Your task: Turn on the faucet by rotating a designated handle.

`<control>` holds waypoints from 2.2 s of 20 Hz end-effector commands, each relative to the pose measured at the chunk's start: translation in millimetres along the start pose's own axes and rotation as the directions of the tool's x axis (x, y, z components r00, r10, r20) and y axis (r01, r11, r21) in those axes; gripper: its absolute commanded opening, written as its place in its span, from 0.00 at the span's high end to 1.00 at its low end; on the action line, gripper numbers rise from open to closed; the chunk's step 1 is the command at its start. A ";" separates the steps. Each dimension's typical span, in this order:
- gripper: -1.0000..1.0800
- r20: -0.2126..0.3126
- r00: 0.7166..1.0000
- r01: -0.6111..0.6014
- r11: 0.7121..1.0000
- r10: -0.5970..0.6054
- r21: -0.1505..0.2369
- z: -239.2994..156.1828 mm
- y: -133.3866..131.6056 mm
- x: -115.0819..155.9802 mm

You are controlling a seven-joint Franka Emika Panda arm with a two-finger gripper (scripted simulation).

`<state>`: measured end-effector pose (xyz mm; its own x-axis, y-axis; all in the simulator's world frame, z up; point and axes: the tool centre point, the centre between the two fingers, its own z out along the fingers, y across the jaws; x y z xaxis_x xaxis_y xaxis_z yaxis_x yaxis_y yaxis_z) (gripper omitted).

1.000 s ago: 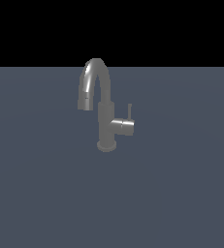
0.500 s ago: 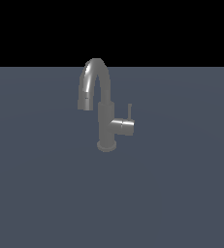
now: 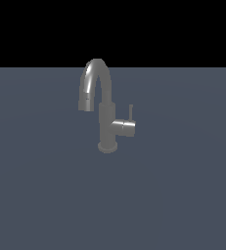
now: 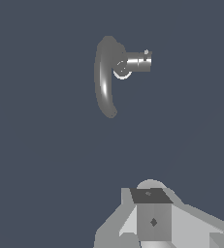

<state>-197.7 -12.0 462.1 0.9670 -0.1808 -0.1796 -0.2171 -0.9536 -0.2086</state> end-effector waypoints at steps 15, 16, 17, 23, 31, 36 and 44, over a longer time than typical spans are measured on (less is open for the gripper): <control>1.00 0.272 0.923 -0.341 0.904 0.271 0.256 30.2 10.9 101.3; 1.00 0.291 0.913 -0.363 0.892 0.284 0.269 33.0 12.3 107.4; 1.00 0.311 0.903 -0.386 0.879 0.297 0.281 36.0 13.8 113.4; 1.00 0.435 0.825 -0.523 0.780 0.361 0.343 57.4 24.5 149.2; 1.00 0.605 0.686 -0.697 0.605 0.404 0.386 95.0 41.4 192.6; 1.00 0.706 0.584 -0.792 0.475 0.402 0.384 123.4 51.9 215.5; 1.00 0.846 0.402 -0.911 0.246 0.349 0.331 176.3 66.0 244.5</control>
<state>-2.1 -76.1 246.3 0.2342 -0.2289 -0.9449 -0.9720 -0.0335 -0.2328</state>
